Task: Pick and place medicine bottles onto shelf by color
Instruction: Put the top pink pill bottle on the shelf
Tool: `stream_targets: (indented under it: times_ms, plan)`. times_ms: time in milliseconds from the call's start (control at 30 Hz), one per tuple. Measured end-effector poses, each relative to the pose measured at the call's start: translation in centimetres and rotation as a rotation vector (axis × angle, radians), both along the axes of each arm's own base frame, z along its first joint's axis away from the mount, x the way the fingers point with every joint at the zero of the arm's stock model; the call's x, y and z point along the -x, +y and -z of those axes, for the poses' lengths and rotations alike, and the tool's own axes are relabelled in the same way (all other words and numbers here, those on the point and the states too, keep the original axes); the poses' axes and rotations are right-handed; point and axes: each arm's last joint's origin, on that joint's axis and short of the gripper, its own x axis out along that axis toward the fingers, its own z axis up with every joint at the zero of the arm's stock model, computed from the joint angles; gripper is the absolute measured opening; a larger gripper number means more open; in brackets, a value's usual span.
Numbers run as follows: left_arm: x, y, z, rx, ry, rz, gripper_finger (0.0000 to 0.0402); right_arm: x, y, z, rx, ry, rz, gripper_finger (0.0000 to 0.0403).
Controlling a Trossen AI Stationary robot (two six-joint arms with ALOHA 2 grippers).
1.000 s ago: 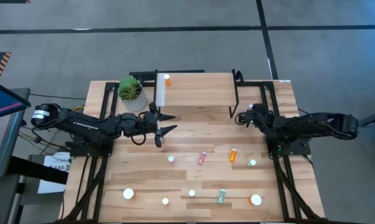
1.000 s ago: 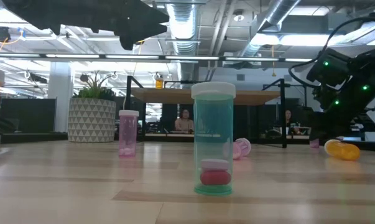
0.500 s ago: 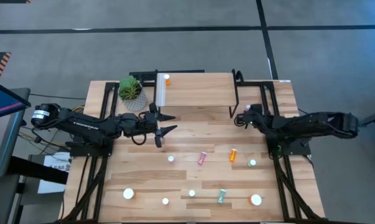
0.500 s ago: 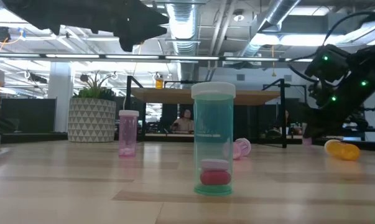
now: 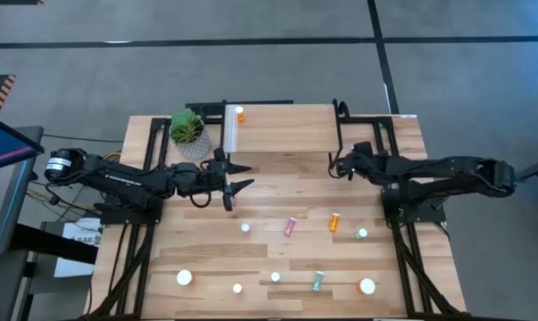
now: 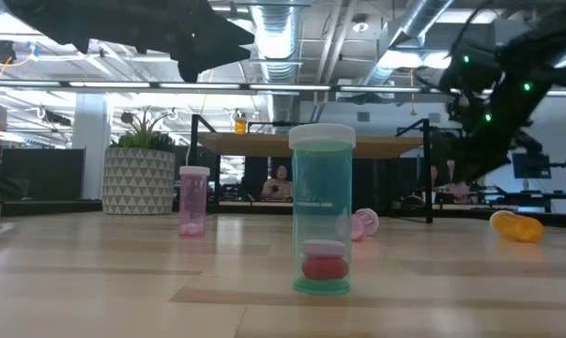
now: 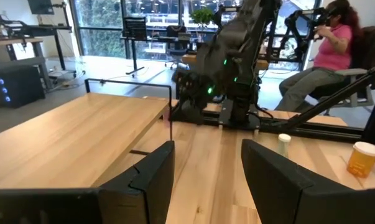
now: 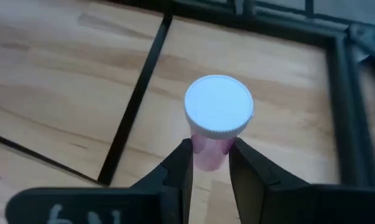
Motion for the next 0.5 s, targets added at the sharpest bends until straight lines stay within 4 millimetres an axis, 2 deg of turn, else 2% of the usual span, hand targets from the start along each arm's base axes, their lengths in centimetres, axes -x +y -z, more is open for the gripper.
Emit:
stream_targets:
  times_ms: [233, 367, 500]
  plan:
    - [1.5, 0.2, -0.8, 0.016, 0.038, -0.066, 0.0174, 1.0, 0.6, -4.9, 0.066, -0.005, -0.001, 0.0104]
    - [2.6, 0.4, -1.6, 0.022, 0.03, -0.11, 0.0174, 1.5, 1.4, -8.0, 0.148, -0.135, -0.054, 0.0104]
    - [2.9, 0.4, -1.8, 0.021, 0.034, -0.118, 0.0174, 1.3, 1.8, -10.9, 0.247, -0.261, -0.137, 0.0104]
